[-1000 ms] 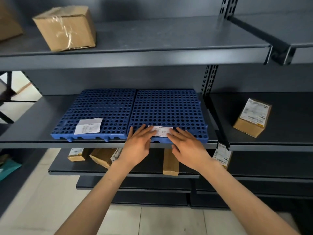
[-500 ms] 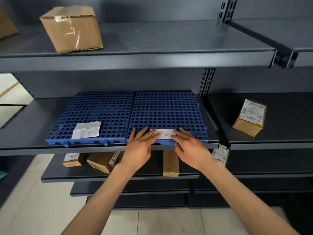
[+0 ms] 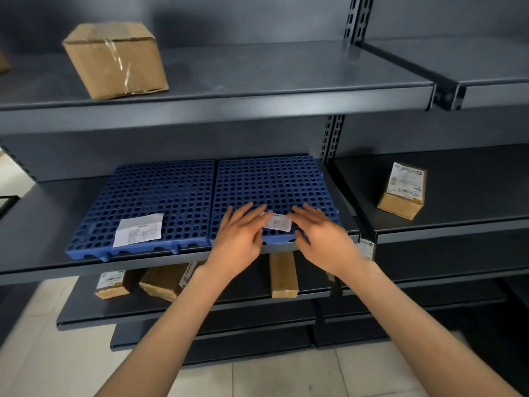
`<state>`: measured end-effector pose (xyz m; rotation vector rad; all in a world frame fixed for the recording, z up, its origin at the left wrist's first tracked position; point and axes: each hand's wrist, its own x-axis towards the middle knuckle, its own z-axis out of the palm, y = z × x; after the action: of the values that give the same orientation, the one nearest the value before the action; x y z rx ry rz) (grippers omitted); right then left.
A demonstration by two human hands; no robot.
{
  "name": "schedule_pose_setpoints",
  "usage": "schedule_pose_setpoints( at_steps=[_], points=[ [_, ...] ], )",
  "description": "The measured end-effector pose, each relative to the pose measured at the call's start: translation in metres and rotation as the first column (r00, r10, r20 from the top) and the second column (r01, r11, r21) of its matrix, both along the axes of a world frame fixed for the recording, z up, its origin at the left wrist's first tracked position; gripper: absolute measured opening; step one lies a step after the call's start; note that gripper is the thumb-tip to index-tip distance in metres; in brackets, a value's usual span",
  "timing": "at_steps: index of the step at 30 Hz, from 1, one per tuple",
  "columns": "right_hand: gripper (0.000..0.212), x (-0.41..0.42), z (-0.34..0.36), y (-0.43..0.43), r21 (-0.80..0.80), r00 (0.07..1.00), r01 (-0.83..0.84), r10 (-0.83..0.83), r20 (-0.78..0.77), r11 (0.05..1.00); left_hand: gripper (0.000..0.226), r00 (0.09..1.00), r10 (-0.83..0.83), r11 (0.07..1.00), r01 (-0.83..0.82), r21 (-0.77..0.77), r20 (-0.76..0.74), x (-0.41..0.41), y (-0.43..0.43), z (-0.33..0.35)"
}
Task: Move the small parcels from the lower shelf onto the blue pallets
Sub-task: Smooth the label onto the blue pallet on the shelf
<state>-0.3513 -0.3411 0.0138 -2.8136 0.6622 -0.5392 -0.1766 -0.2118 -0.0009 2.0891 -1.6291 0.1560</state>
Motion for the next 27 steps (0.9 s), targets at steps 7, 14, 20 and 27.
schedule_pose_setpoints(
  at_steps=[7,14,20,27],
  points=[
    [0.043,-0.009,0.013,0.006,-0.037,0.997,0.042,-0.044,-0.059,0.998,0.044,0.999,-0.04,0.943,0.04,0.331,-0.007,-0.001,-0.011,0.001],
    [0.049,-0.003,-0.004,0.017,-0.013,0.978,-0.01,0.007,-0.207,1.0,0.043,0.992,-0.057,0.967,0.026,0.252,0.117,-0.01,0.0,-0.009],
    [0.051,0.007,-0.018,0.022,-0.022,0.972,0.013,-0.018,-0.234,1.0,0.045,0.991,-0.071,0.965,0.039,0.258,0.117,-0.007,0.003,-0.011],
    [0.038,0.008,-0.015,0.022,-0.054,0.995,0.018,-0.023,-0.099,0.998,0.041,0.99,-0.112,0.97,0.092,0.226,0.081,-0.002,0.005,-0.013]
  ],
)
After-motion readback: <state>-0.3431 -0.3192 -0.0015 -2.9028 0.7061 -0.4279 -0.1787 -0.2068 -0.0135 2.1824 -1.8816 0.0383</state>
